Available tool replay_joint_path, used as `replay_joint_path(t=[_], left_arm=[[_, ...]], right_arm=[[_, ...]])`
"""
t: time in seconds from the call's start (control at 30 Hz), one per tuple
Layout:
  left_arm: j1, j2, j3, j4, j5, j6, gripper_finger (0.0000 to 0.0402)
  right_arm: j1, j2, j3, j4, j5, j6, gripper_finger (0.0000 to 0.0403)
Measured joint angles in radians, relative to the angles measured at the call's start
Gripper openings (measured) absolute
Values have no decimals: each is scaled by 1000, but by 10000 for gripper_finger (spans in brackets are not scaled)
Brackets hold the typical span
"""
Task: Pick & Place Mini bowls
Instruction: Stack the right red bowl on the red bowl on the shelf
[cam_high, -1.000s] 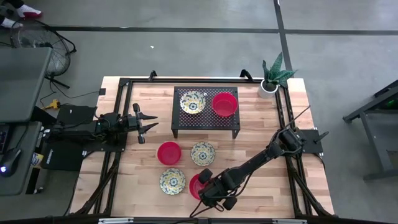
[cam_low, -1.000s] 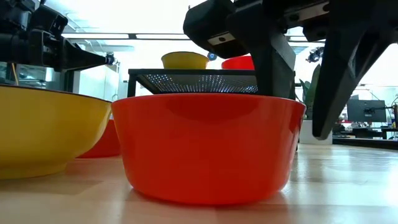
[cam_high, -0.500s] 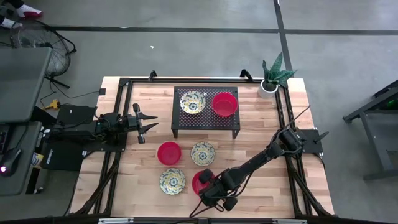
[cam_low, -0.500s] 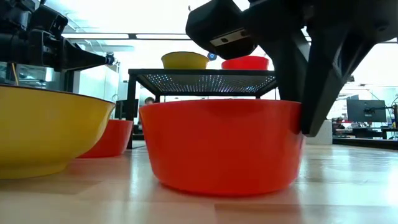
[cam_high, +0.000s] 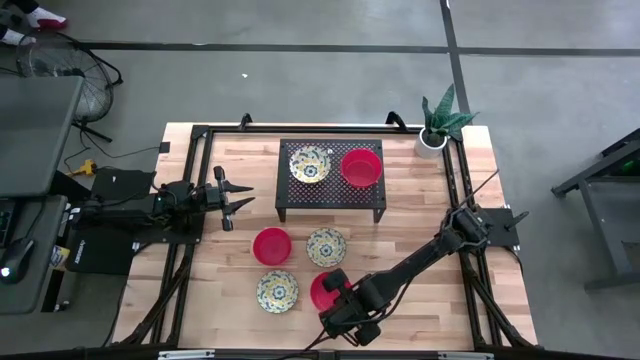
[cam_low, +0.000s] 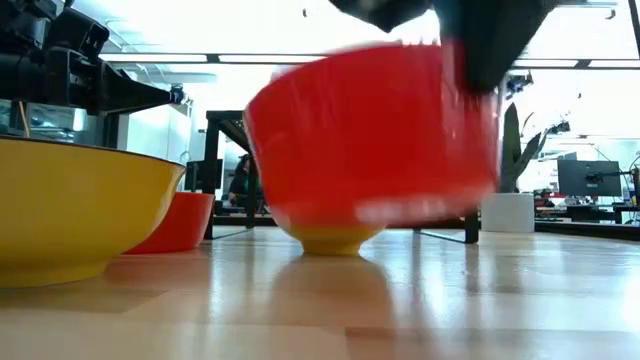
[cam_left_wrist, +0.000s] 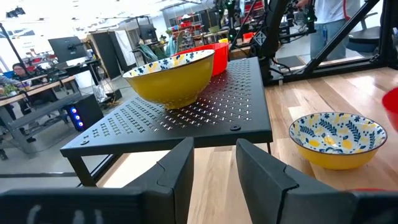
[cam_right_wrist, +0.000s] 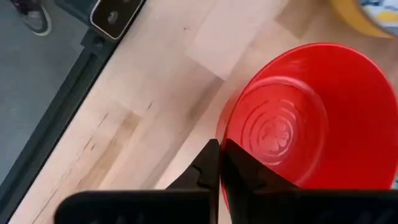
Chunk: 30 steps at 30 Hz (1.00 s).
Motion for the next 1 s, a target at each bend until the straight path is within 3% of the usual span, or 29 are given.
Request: replay_joint_path(t=[0.6,1.0], left_arm=[[0,0,0,0,0,0,117],[0,0,0,0,0,0,117]], right_arm=[[7,0,415,-554,259,269,0],[-28,-78,436,-571,359,314,0]])
